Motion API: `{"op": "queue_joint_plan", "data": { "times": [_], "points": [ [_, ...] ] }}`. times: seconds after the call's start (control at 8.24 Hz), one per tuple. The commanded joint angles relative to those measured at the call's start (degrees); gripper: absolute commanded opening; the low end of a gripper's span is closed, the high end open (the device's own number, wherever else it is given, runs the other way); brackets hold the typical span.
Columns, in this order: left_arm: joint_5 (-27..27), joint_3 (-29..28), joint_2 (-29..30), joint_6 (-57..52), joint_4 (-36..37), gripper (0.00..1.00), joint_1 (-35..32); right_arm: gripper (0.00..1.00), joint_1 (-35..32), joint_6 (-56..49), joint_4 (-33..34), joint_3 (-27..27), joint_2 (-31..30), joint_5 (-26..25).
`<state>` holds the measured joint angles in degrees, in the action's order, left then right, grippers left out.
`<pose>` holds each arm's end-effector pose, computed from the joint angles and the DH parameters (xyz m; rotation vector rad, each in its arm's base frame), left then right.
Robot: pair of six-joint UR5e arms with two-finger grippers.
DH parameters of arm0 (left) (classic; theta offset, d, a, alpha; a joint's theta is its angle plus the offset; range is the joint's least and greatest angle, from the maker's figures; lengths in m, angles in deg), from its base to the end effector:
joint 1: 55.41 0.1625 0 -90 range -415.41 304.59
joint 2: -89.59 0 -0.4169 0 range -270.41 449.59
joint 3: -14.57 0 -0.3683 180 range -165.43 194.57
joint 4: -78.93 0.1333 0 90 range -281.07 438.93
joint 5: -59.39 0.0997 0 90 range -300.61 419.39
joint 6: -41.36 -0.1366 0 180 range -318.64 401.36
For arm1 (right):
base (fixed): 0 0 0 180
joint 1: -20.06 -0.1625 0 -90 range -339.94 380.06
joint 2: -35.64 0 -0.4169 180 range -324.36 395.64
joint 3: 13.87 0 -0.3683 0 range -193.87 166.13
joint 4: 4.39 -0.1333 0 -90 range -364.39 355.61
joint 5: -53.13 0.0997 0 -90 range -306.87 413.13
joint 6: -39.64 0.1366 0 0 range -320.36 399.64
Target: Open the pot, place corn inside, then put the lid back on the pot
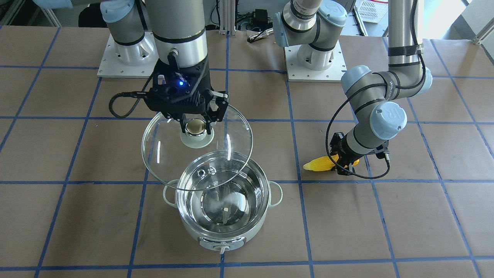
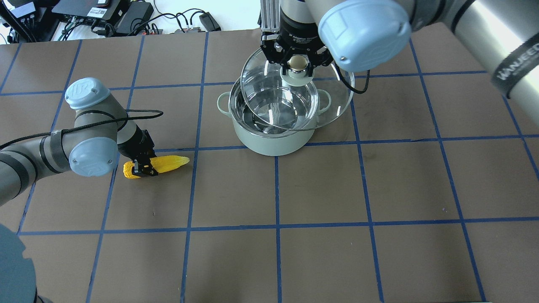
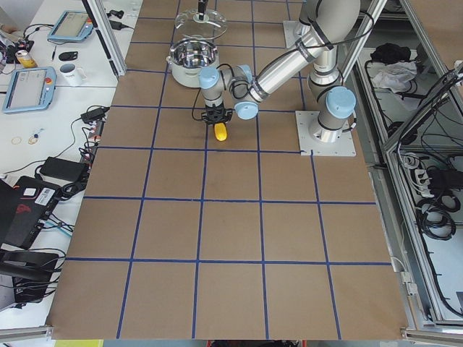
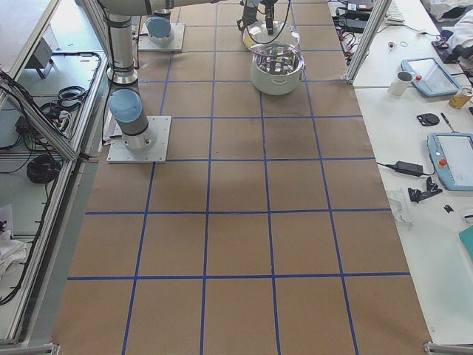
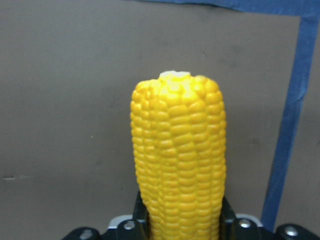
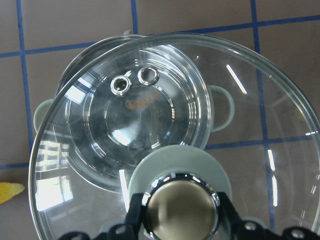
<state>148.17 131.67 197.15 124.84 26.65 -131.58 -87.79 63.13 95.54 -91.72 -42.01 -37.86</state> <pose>-0.0199 -0.4891 0.1535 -2.3174 2.0365 0.1723 0.3021 -0.5108 0.4507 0.1542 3.0834 -0.2553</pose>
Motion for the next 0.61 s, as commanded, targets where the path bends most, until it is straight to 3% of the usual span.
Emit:
{"op": "queue_joint_plan", "data": {
  "times": [0.0, 0.49],
  "points": [
    [-0.01, -1.00, -1.03, -0.51, -1.77, 0.00, 0.06, 0.34, 4.21, -8.69, -11.83, -1.42, -7.93, 1.25],
    [1.57, -4.59, -1.92, -8.42, -2.20, 0.00, -0.03, 0.34, 7.38, -13.90, -13.18, -3.80, -10.24, 1.17]
  ]
}}
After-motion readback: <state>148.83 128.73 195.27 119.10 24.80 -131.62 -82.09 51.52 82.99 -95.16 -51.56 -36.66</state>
